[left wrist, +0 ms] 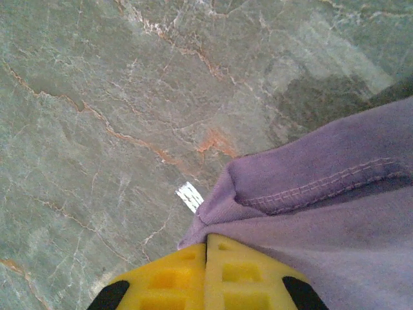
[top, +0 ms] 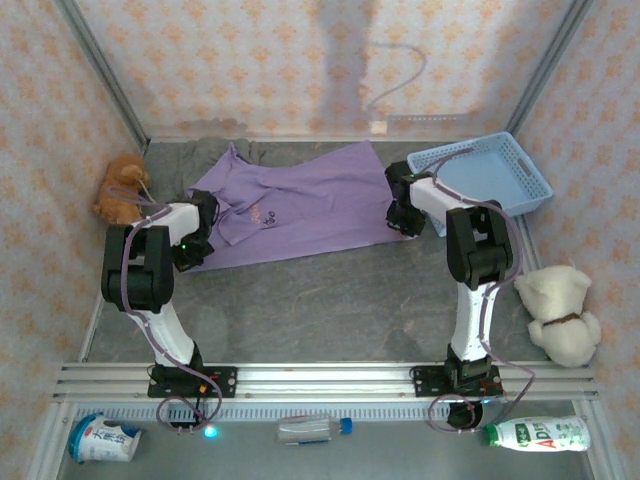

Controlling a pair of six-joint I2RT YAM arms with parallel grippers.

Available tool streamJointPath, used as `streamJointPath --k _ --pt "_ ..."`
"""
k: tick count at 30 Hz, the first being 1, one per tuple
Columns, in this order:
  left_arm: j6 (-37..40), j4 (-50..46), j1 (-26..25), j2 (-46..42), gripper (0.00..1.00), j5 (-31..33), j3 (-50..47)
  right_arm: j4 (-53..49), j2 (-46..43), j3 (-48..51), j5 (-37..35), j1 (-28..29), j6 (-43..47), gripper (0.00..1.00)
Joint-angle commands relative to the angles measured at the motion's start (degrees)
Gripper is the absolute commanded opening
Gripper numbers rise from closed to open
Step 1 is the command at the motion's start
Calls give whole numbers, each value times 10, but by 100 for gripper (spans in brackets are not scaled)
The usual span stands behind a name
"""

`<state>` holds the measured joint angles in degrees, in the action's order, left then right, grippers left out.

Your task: Fold and stack the mixed laundry pile

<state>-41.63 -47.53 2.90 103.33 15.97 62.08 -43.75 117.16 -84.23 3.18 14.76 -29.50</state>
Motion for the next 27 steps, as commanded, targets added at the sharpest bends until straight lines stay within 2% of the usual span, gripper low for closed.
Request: streamJointPath --k 1,3,5,7,10,13,17,20,27 --pt "29 -36 2 -20 0 21 23 -31 -18 -12 -8 -3 31 29" --pt "35 -48 -6 -47 9 0 37 -38 -31 -23 11 6 37 34" --pt "36 -56 -25 -84 30 -21 49 -37 -43 -30 36 15 40 38" --pt "28 -57 -47 -116 40 -39 57 -39 -46 -38 54 23 36 39" --pt "9 -37 -85 -130 40 -62 62 -37 -37 -53 56 37 33 39" --pt "-18 -9 -104 -107 37 -77 60 -47 -14 -78 50 47 35 39" --pt "-43 27 -115 -62 31 -92 56 -48 20 -96 30 56 39 39" --pt "-55 31 -117 -29 28 -76 51 -44 44 -97 26 58 36 39" --pt "-59 23 -116 9 22 -57 14 -37 44 -36 15 59 34 39"
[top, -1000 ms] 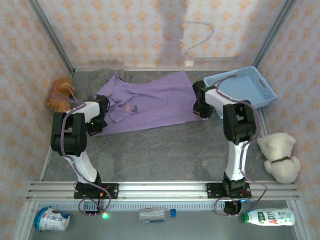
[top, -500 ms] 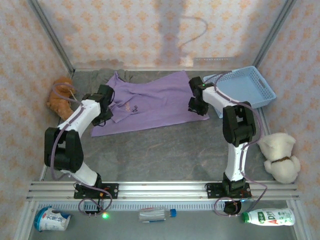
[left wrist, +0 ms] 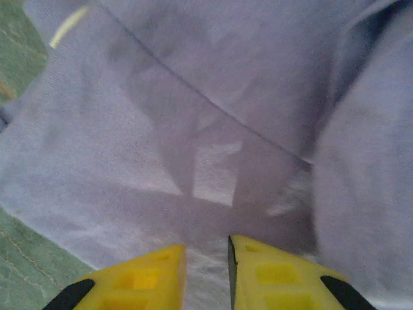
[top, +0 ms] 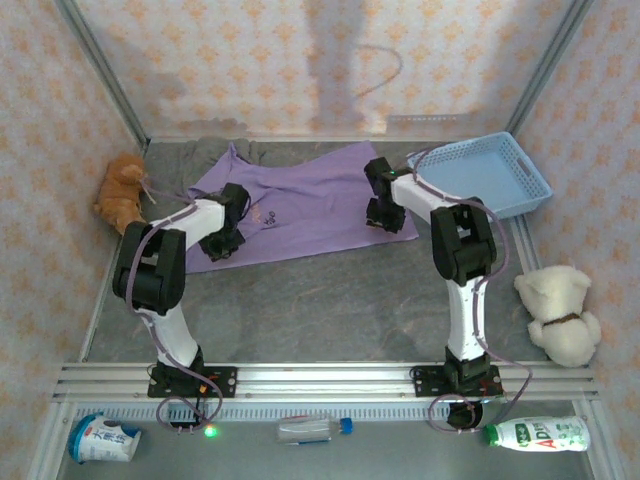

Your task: Fold and stack the mixed laundry pile

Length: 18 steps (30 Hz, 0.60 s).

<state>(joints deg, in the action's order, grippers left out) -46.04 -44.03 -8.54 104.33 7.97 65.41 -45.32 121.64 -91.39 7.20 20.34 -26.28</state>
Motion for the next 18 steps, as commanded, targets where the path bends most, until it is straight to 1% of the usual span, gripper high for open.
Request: streamJointPath --k 1,4,6,8,14,18 --pt "-20 -13 -2 -10 22 19 -37 -22 -11 56 -28 3 1 39" --pt "-35 -11 -6 -61 22 5 -107 -17 -48 119 -29 4 -5 40" --pt "-53 -24 -9 -104 22 6 -144 -13 -72 160 -18 4 -10 40" --pt "-68 -35 -9 -144 22 -9 -183 -10 -96 198 -5 8 -18 40" --pt "-113 -69 -25 -236 23 -40 -268 -32 -173 288 6 25 -48 40" --pt "-144 -74 -42 -279 23 -59 -307 -34 -217 342 16 26 -66 40"
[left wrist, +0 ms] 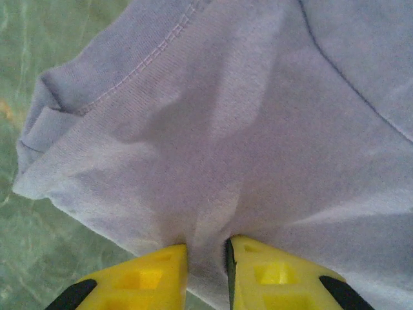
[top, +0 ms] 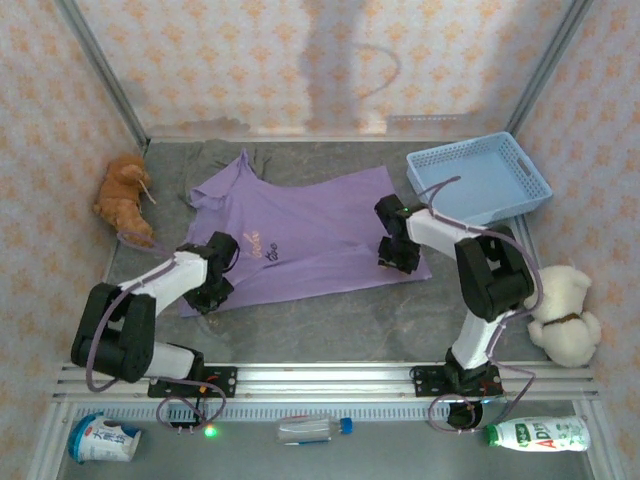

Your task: Fold and stack the mixed laundry pile

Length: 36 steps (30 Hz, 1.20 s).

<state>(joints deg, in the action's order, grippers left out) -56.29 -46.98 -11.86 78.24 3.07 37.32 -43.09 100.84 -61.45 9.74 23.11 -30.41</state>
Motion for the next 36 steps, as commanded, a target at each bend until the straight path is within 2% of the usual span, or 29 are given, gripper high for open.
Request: streamJointPath --k 1,5,7,9,10,11,13,18,24,30,36 --pt "-48 -48 -15 -26 23 -10 -31 -54 -15 53 -9 -1 -26 40" --pt "-57 -64 -25 -48 23 -15 -25 -57 -3 47 -5 -1 -20 40" --pt "-43 -84 -25 -56 26 2 3 -57 -3 30 -3 -1 -12 40" --pt "-18 -101 -24 -61 37 23 44 -64 -7 -2 -1 -2 -3 44" --pt "-4 -103 -24 -64 52 26 65 -70 -9 -23 3 -1 2 47" --pt "6 -102 -24 -66 59 23 83 -78 -12 -49 5 -1 9 49" --pt "14 -96 -25 -70 63 12 104 -90 -14 -86 4 -2 17 53" --pt "-3 -53 -27 -77 63 -29 84 -105 -2 -156 -4 -5 24 54" --pt "-24 15 -30 -68 59 -57 44 -93 8 -192 4 -14 6 54" --pt "-25 84 -35 -23 55 -62 55 -101 17 -204 4 -15 9 54" --pt "-21 109 -41 36 47 -69 62 -96 2 -180 -3 -16 0 54"
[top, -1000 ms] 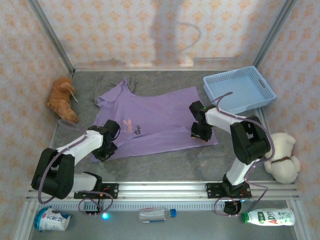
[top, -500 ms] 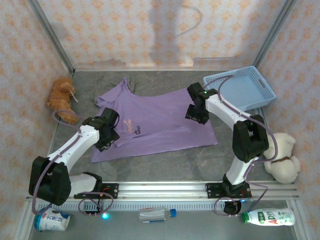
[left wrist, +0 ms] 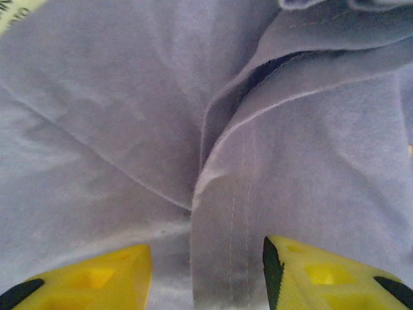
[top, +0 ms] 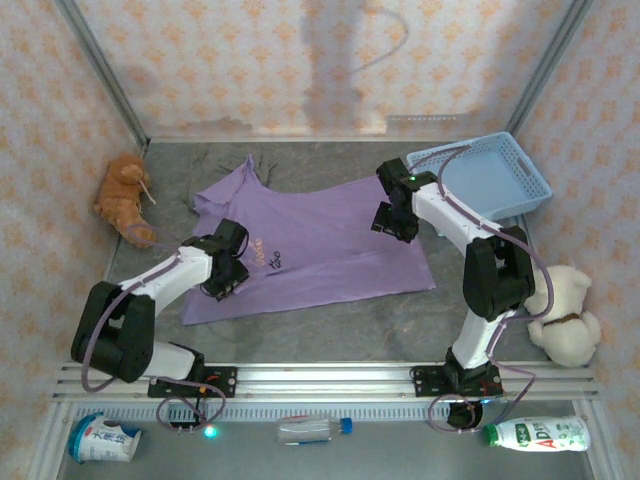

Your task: Fold and stack the mixed laundry pile

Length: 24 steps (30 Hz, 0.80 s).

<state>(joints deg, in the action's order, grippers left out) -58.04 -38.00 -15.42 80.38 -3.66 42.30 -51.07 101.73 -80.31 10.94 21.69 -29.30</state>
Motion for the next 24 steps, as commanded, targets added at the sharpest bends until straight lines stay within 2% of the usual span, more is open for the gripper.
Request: streamJointPath --k 1,3,7,9,12,16,17,19,20,21,24 --pt "-2 20 -8 20 45 -3 12 -15 -9 12 -15 -2 -13 54" --pt "-1 24 -11 26 37 -5 12 -16 -13 16 -18 -2 -14 54" --pt "0 16 -11 27 13 2 32 -17 -18 19 -22 -3 -16 54" --pt "6 7 -11 30 6 15 57 -15 -18 21 -23 -4 -17 54" --pt "20 -5 -11 53 0 31 106 -11 -17 20 -20 -4 -18 54" --pt "59 -16 -11 131 1 24 217 -8 -13 16 -15 -4 -19 54" --pt "76 -31 -11 163 7 22 264 -8 -11 16 -14 -4 -20 54" --pt "113 -83 -11 228 51 32 364 -8 -8 13 -10 -4 -19 54" --pt "126 -119 -11 257 66 50 413 -10 -7 12 -9 -4 -17 54" --pt "138 -150 -10 278 72 65 451 -10 -6 10 -8 -4 -17 54" --pt "162 -179 -9 287 75 92 503 -12 -13 17 -7 -3 -16 54"
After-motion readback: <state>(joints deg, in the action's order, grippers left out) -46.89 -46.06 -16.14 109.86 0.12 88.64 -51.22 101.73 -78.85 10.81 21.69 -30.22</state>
